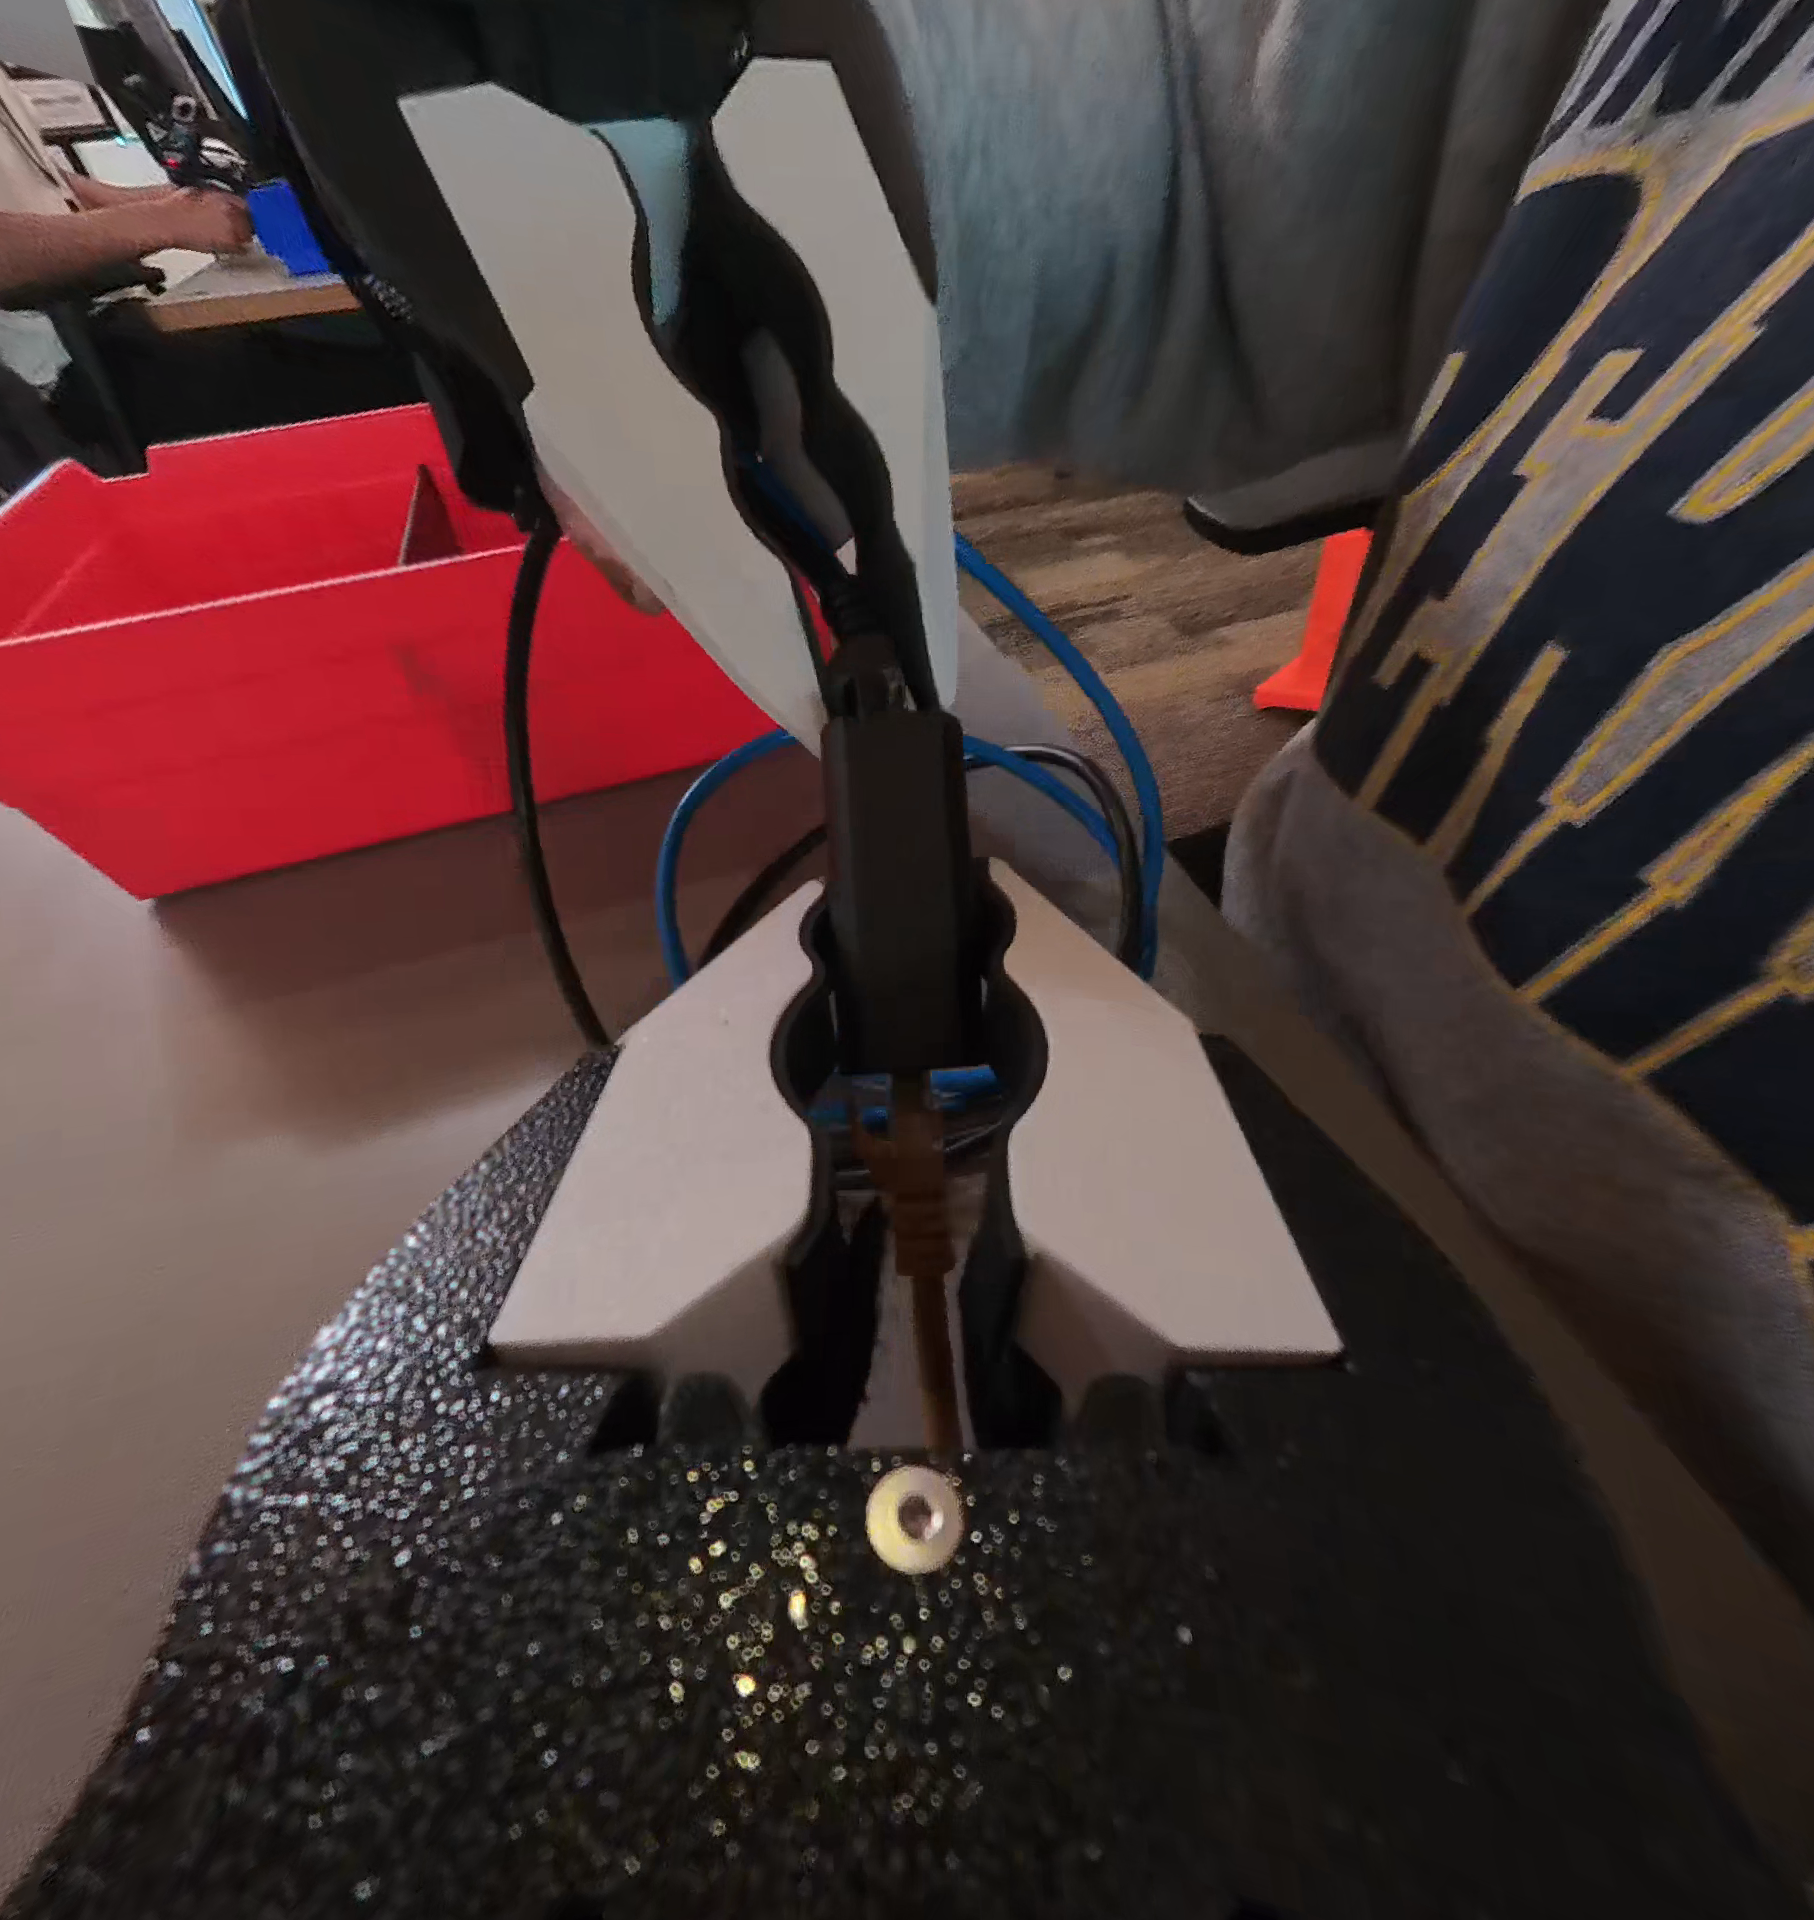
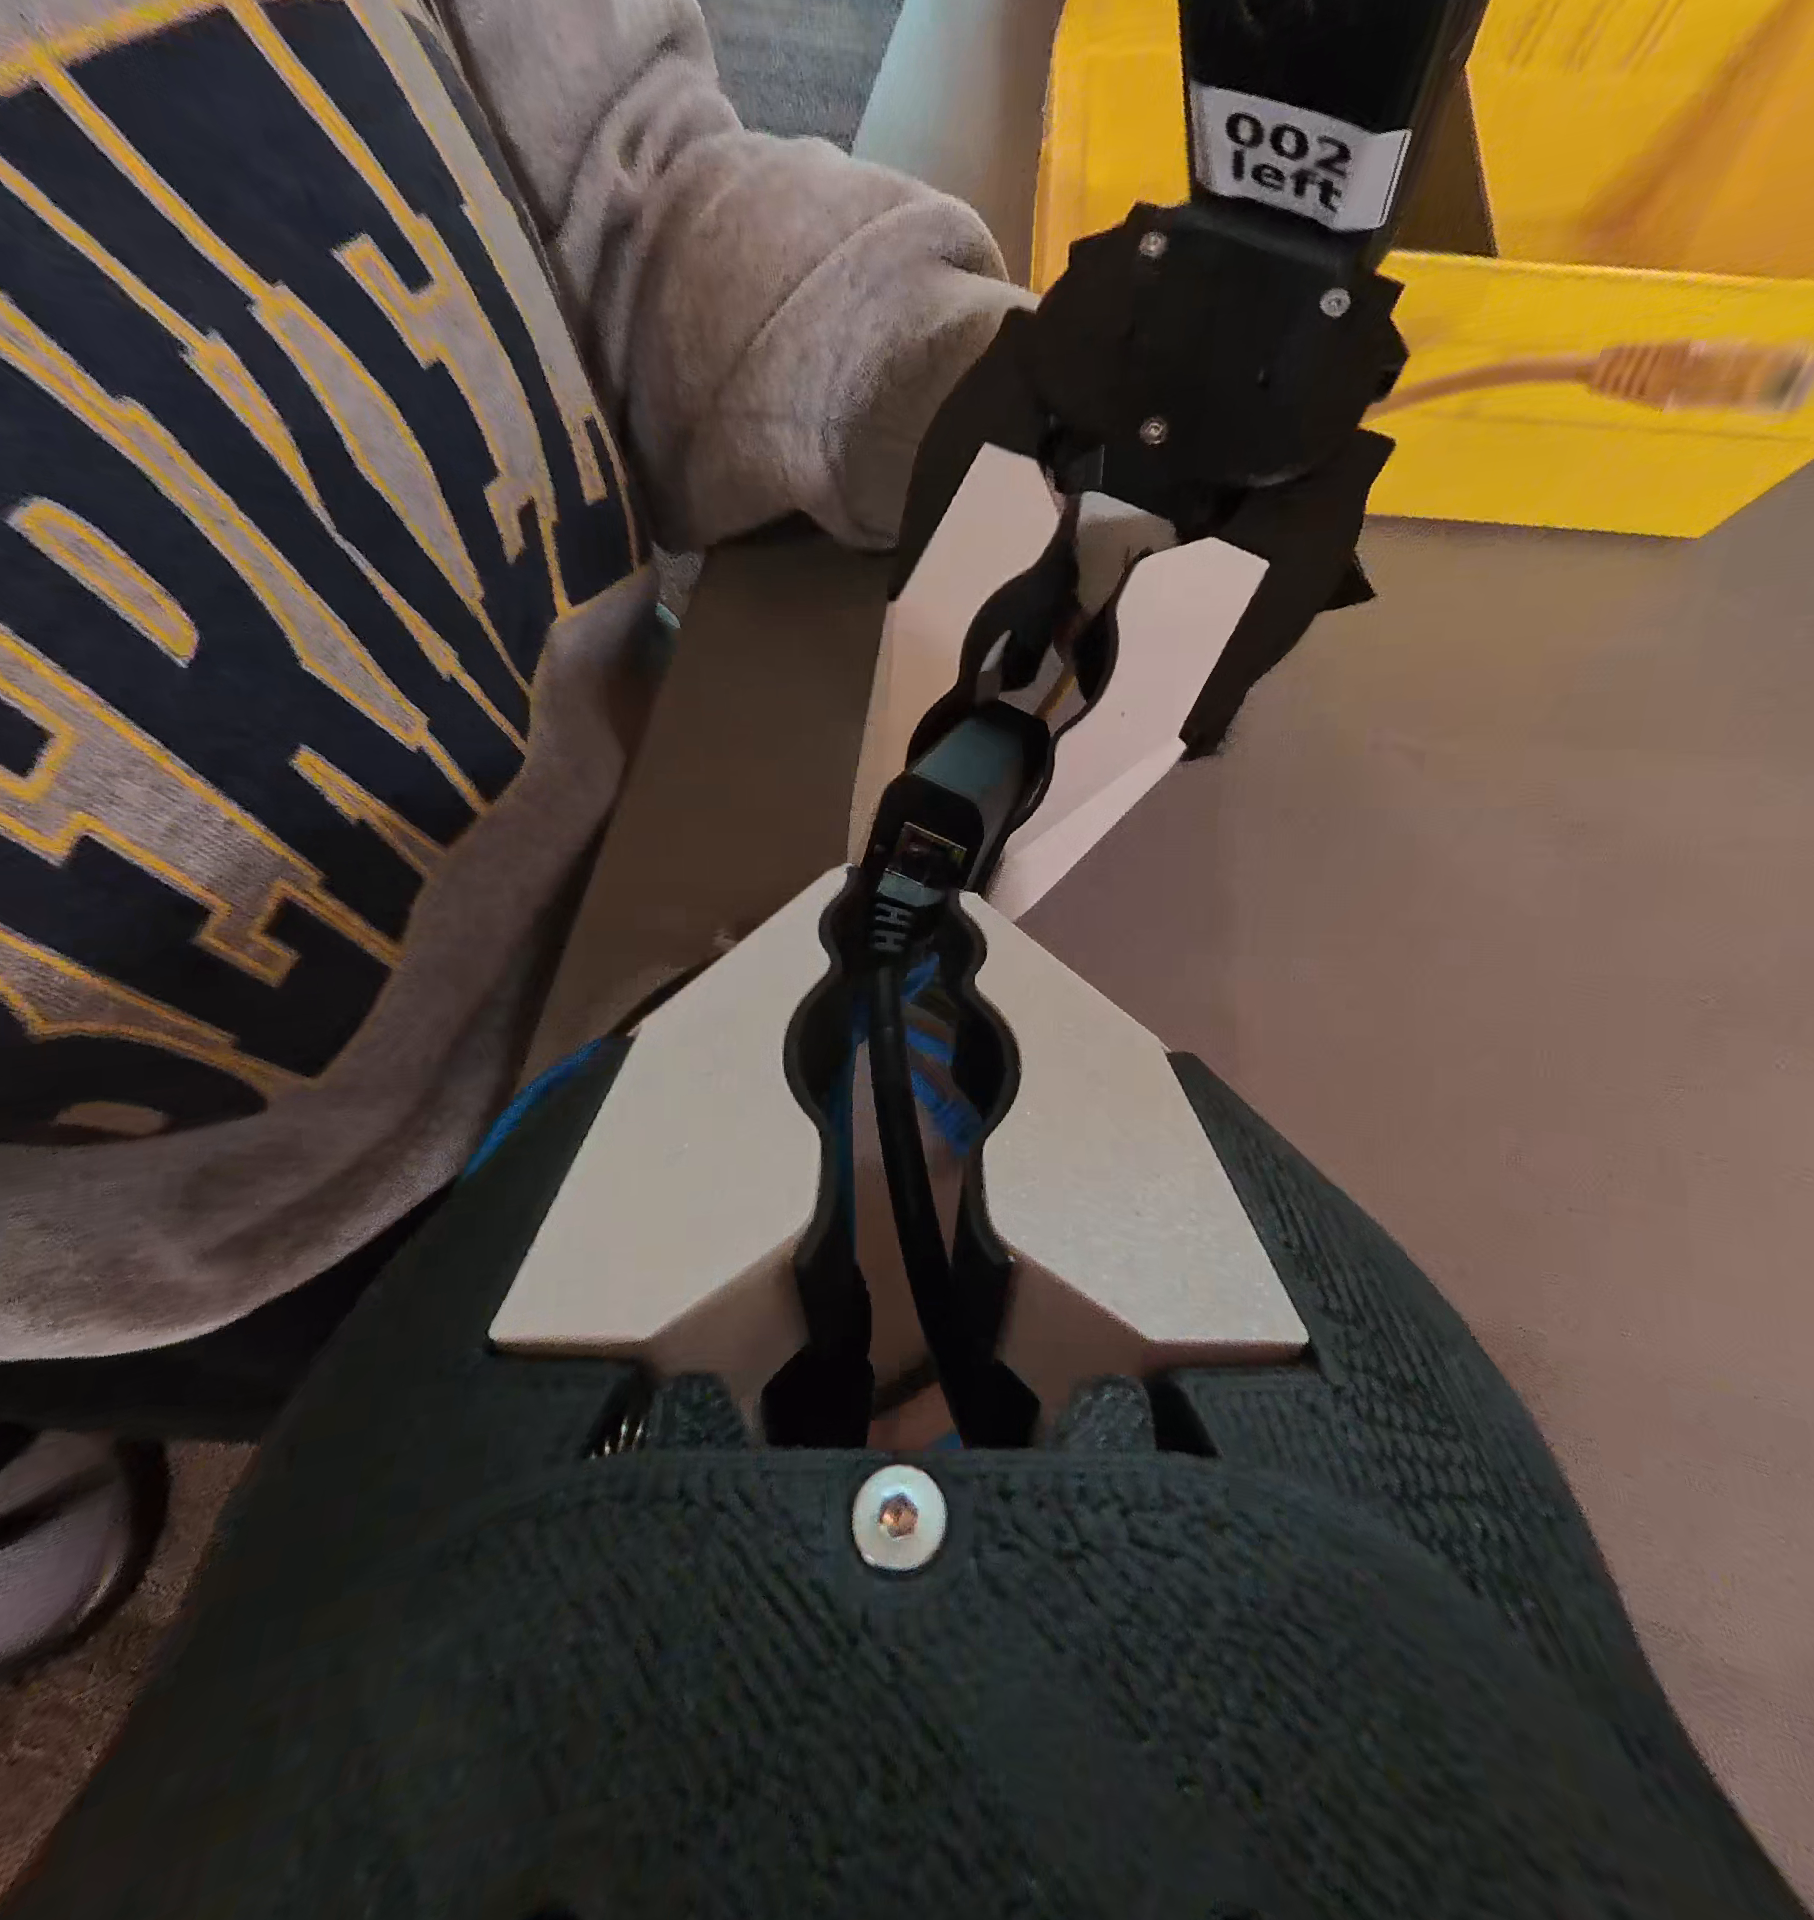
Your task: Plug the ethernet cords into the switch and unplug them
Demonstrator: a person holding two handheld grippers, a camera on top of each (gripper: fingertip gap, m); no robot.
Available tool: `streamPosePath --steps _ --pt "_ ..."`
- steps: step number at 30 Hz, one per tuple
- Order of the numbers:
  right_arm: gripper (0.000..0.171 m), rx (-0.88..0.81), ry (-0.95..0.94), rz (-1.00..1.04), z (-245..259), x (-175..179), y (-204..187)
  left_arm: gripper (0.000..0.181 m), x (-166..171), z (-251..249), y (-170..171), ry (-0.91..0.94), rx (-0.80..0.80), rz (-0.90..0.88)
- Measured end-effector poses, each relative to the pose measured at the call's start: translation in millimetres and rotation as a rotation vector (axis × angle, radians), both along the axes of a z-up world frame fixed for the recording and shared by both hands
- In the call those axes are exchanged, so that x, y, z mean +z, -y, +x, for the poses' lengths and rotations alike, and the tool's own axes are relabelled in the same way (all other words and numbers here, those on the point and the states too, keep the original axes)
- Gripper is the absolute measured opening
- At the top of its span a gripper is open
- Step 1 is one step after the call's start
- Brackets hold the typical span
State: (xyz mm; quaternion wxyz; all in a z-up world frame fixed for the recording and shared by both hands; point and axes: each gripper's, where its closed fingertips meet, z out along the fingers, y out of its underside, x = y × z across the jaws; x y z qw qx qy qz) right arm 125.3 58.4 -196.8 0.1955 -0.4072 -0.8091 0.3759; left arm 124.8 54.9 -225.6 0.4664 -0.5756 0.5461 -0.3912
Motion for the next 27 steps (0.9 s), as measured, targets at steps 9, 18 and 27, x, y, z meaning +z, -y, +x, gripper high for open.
streamPosePath --steps 9,18,27 --pt "0.012 0.008 -0.019 -0.027 8.3 6.9 16.2 0.022 6.7 4.7 18.9 -0.014 -0.051 -0.014" --pt "0.011 0.064 0.018 -0.211 39.7 37.8 27.5 0.021 -8.4 -12.5 37.8 -0.086 -0.126 -0.024" --pt "0.012 -0.344 -0.209 0.100 54.3 102.9 -61.6 0.021 26.3 -52.7 -33.7 0.158 0.280 0.071"
